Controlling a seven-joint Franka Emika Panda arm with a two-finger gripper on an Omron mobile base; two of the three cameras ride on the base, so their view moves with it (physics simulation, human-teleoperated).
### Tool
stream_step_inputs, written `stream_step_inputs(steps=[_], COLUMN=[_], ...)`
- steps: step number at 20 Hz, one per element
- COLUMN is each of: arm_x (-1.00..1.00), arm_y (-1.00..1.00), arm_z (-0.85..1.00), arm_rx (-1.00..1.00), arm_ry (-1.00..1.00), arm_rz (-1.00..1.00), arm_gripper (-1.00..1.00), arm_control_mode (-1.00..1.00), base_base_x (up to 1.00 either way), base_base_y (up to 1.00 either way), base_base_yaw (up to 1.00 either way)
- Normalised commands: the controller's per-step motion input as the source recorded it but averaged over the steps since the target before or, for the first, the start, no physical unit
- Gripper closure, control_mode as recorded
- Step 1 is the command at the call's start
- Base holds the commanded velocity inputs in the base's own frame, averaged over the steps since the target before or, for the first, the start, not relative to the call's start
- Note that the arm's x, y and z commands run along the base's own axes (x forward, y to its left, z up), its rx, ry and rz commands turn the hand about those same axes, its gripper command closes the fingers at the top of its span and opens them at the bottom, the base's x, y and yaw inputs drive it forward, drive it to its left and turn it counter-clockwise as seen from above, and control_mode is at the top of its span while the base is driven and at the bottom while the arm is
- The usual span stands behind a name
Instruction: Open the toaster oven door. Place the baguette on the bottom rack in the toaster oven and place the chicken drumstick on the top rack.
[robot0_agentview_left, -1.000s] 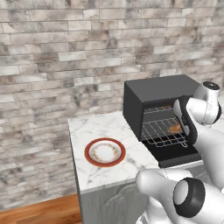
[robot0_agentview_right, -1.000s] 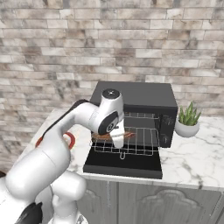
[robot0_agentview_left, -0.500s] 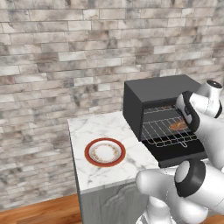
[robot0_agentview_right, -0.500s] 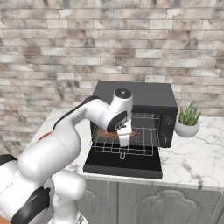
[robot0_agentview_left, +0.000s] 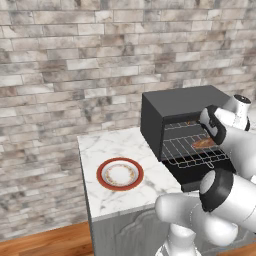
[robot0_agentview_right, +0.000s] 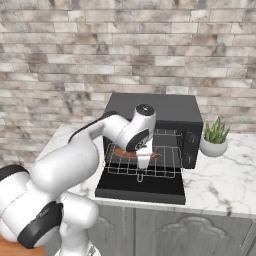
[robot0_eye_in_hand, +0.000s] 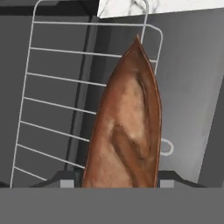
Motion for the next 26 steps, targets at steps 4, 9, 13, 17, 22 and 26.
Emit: stream_step_inputs(steps=[4,9,13,17,22,26], arm_x=[0.17,0.14,0.10,0.19,0.16,0.04], arm_y=[0.00,0.00,0.00,0.00,0.00,0.00], arm_z=[-0.25,-0.20,-0.20,-0.05,-0.04,-0.14], arm_rx=[0.02,0.04,0.03,0.03,0.01,0.00], arm_ry=[0.00,0.00,0.00,0.00,0.00,0.00], arm_rz=[-0.10,-0.07,-0.01,0.00,0.00,0.00], arm_gripper=[1.00,1.00,1.00,1.00,1.00,1.00], arm_control_mode=[-1.00,-1.00,-1.00,-1.00,-1.00,-1.00], base_base_x=[0.00,0.00,0.00,0.00,0.00,0.00], base_base_y=[0.00,0.00,0.00,0.00,0.00,0.00], base_base_yaw=[0.00,0.00,0.00,0.00,0.00,0.00])
